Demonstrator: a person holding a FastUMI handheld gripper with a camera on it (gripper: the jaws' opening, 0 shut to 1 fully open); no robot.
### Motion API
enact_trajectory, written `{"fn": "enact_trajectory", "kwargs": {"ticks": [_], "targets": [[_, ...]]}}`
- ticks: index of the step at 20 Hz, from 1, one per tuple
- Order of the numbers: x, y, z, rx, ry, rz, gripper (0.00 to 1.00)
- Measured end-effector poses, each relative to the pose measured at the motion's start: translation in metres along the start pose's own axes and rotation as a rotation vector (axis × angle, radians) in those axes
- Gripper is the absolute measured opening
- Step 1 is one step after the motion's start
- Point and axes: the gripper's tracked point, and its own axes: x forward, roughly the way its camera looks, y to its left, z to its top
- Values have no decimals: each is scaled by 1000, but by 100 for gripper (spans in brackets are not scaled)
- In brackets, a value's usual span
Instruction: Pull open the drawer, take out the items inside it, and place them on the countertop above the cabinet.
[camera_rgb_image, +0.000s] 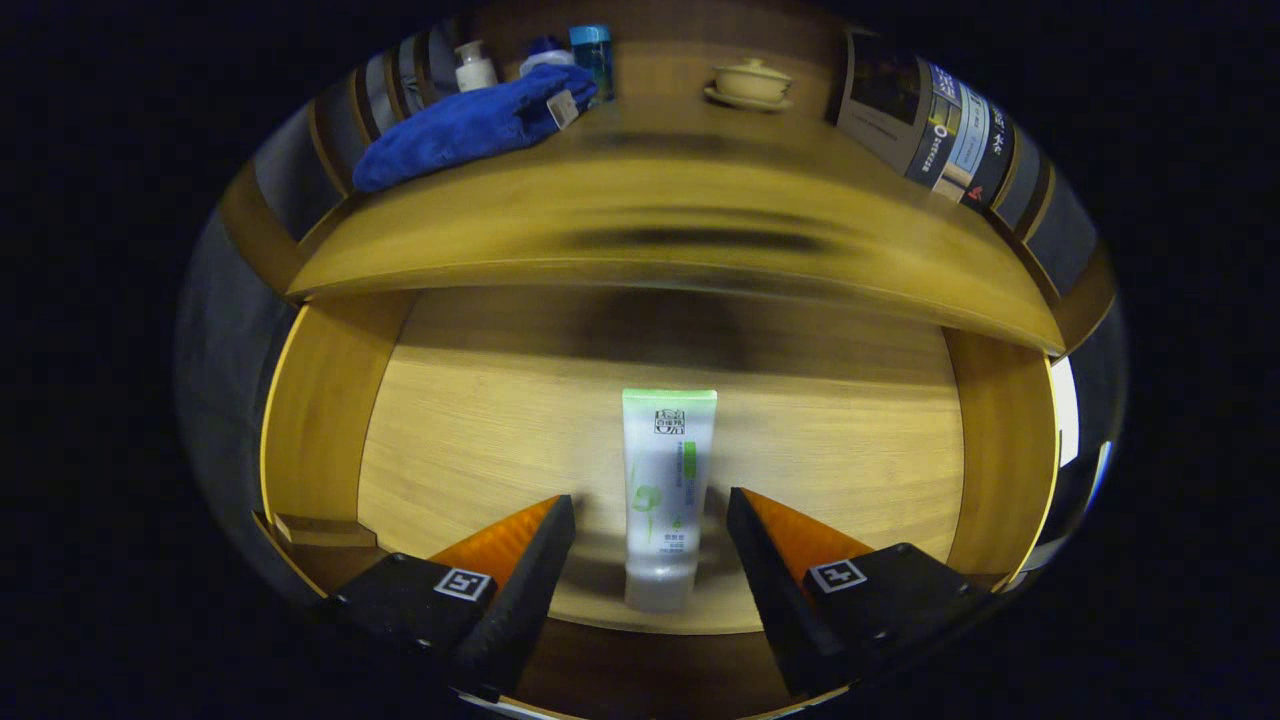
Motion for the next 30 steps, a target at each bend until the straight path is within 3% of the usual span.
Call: {"fn": "enact_trajectory", "kwargs": {"ticks": [5,9,13,17,19,21,30], "targets": [[15,6,-14,-2,72,4,97],[14,-1,-13,-16,87,-25,89],[13,-5,-14,8,100,-34,64],[11,-2,-12,19,90,-14,55],[0,12,-7,36,54,41,50],[-18,25,3,43,10,83,50],[-105,29,31,39,-173,128,50]]}}
